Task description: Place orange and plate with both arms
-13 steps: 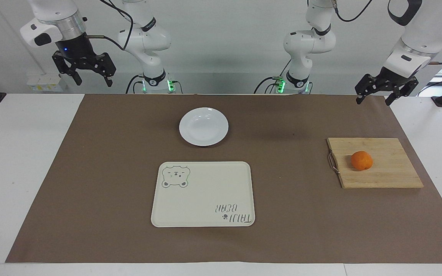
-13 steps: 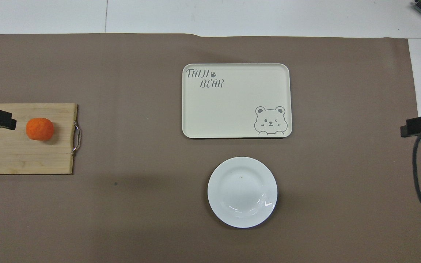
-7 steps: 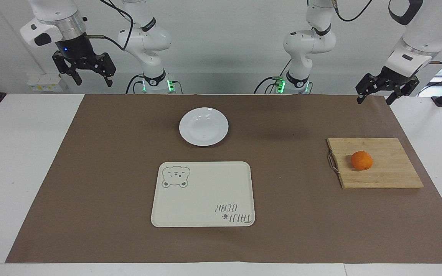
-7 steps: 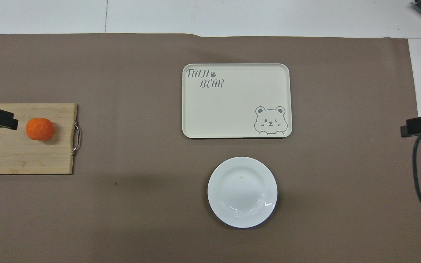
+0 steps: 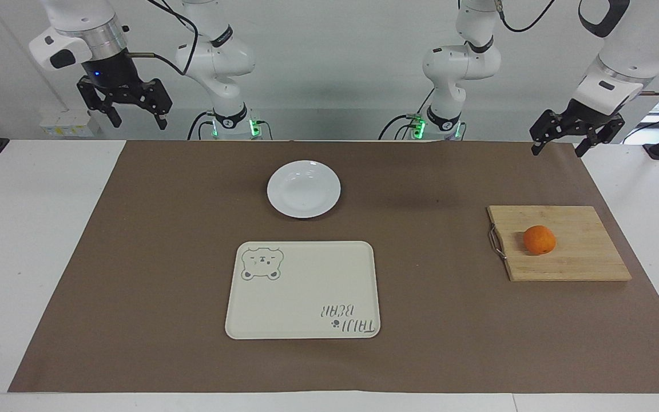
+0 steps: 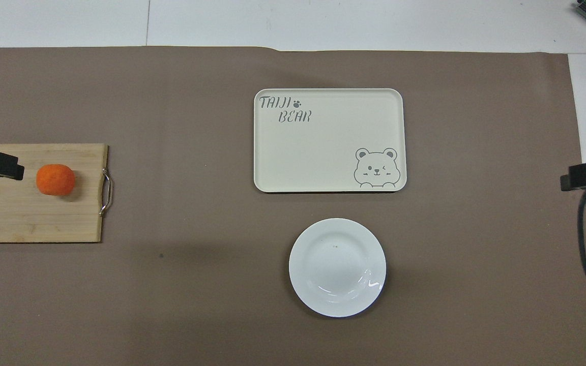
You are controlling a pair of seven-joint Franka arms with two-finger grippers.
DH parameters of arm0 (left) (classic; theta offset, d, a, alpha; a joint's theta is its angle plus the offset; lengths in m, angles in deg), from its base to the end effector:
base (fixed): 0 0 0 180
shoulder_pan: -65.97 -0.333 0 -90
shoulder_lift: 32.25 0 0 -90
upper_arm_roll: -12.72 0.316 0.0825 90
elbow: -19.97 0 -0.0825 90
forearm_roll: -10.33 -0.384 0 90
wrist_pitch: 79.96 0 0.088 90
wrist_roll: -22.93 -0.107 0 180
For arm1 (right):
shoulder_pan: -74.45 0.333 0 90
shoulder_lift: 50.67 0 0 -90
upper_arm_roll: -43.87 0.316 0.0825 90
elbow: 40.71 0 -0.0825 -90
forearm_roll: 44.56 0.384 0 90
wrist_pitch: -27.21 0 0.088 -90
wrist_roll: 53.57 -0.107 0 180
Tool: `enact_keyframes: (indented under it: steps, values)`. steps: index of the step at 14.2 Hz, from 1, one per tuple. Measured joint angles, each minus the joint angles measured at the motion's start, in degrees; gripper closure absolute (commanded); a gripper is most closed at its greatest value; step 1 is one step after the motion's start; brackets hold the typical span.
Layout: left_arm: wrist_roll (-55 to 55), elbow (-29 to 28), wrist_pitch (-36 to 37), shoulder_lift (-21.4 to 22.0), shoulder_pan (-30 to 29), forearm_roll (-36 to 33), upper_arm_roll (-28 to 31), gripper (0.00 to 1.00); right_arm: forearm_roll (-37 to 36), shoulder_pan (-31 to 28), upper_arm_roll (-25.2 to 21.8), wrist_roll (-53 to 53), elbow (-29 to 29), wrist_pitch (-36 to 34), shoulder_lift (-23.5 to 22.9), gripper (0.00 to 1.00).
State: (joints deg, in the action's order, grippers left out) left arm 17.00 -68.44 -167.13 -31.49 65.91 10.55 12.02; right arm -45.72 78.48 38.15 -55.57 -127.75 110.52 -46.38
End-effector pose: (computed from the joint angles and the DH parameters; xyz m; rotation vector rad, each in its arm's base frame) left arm 0.5457 -0.0066 0.6405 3.1323 -0.1801 -0.0129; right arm 0.5180 -0.0201 0.6783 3.1272 -0.1042 0.0148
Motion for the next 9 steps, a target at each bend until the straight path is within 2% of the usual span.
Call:
enact_keyframes:
  steps: [9]
  values:
    - [0.03, -0.01, 0.00, 0.06, -0.95, 0.00, 0.26, 0.00, 0.00, -0.04, -0.07, 0.52, -0.13, 1.87, 0.00, 0.00]
